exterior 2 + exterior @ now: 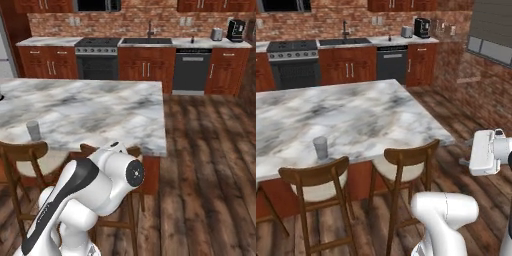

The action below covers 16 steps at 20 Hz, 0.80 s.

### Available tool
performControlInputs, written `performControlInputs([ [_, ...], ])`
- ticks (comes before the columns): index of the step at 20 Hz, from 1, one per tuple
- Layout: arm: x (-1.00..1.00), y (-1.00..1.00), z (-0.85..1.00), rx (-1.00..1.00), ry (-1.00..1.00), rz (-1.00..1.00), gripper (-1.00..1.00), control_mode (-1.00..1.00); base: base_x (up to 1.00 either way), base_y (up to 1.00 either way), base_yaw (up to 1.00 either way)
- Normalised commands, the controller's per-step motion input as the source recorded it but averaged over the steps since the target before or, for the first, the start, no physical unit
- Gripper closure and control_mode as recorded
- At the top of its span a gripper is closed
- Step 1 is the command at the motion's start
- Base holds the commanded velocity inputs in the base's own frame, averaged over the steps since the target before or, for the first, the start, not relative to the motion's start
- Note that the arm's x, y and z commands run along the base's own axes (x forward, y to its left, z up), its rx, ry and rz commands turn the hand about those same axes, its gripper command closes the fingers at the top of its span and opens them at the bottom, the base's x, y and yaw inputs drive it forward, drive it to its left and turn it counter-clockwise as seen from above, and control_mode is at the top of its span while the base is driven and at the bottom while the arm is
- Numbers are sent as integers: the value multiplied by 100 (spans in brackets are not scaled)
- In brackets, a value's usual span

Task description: There is a wine glass and glass cup on the dining counter. Place the wine bottle next to the wine glass and the juice bottle next to the glass cup.

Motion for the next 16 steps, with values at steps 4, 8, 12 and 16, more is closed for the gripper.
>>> performControlInputs([
  [4,0,0,0,0,0,0,-100,100,1,-72,0],
  [8,0,0,0,0,0,0,-100,100,5,-70,0],
  [12,0,0,0,0,0,0,-100,100,13,-68,0],
  [16,0,0,0,0,0,0,-100,100,16,-67,0],
])
